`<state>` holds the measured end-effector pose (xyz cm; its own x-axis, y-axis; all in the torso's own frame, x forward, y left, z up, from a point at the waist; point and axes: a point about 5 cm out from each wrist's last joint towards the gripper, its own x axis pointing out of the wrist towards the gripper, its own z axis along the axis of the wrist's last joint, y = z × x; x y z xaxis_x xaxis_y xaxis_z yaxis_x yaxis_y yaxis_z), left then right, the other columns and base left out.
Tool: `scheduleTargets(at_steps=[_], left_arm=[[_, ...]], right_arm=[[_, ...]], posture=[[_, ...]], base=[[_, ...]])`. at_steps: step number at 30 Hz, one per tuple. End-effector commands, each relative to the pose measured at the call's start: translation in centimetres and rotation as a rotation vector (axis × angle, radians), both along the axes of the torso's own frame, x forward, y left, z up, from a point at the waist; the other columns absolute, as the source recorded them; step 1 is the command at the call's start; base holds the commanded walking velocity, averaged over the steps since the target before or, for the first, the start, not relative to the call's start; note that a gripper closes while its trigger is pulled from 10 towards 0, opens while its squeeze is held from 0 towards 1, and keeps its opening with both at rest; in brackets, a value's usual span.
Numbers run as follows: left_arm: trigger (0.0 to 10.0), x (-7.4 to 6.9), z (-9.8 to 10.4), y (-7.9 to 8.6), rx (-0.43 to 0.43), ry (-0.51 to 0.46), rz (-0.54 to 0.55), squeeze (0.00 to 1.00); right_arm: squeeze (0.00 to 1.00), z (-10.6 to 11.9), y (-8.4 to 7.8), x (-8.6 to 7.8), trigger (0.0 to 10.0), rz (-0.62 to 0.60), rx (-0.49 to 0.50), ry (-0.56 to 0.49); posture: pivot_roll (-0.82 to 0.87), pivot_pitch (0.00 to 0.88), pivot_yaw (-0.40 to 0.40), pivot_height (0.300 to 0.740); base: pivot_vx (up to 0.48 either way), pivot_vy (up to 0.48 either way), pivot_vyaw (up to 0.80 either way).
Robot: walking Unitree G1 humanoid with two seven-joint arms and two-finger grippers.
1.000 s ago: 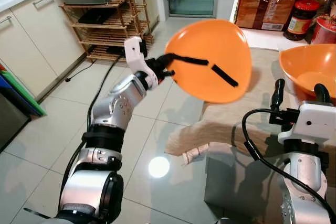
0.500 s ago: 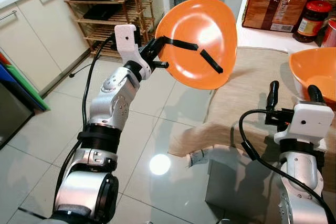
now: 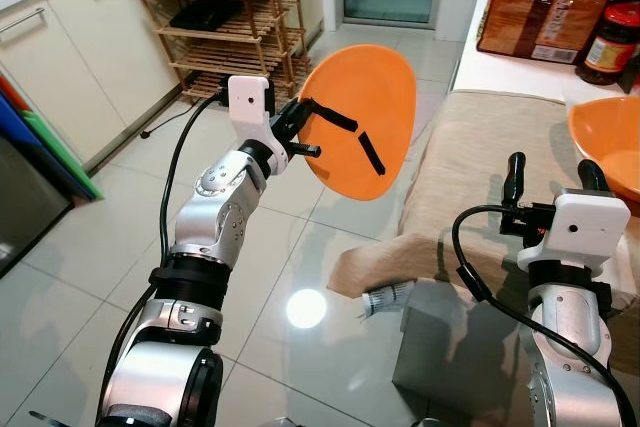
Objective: Setting the table
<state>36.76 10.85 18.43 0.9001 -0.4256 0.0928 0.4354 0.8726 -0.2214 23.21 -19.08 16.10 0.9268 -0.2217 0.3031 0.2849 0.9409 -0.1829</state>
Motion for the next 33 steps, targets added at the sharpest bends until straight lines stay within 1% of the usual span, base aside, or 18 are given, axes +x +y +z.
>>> scheduleTargets(at_steps=[1,5,19,26,31,33], left_arm=[[0.0,0.13,1.74,0.2,-0.031,-0.069,0.005,0.0],[0.0,0.16,1.72,0.13,-0.029,-0.066,0.001,0.0],[0.0,0.23,1.29,-0.2,-0.036,-0.048,-0.007,0.0],[0.0,0.21,1.2,-0.28,-0.052,-0.043,-0.016,0.0],[0.0,0.1,1.36,-0.39,-0.068,-0.057,-0.021,0.0],[0.0,-0.02,1.43,-0.59,-0.057,-0.066,-0.027,0.0]], right_arm=[[0.0,-0.02,0.24,0.11,10.0,0.01,0.003,0.001],[0.0,-0.05,0.21,0.09,10.0,0.011,0.003,0.002],[0.0,-0.29,0.18,0.14,10.0,0.014,-0.005,0.018],[0.0,-0.43,0.14,0.14,10.0,0.015,0.004,0.025],[0.0,-0.47,0.11,0.22,10.0,0.019,0.004,0.028],[0.0,-0.52,0.09,0.23,10.0,0.02,0.005,0.029]], posture=[[-0.06,0.0,0.112,0.74],[-0.06,0.0,0.112,0.74],[-0.07,0.0,0.111,0.74],[-0.07,0.0,0.112,0.74],[-0.07,0.0,0.11,0.74],[-0.07,0.0,0.111,0.74]], base=[[0.0,-0.304,0.0],[0.0,-0.307,0.0],[-0.302,-0.318,0.0],[-0.321,-0.299,0.0],[0.0,0.0,0.0],[0.0,0.0,0.0]])
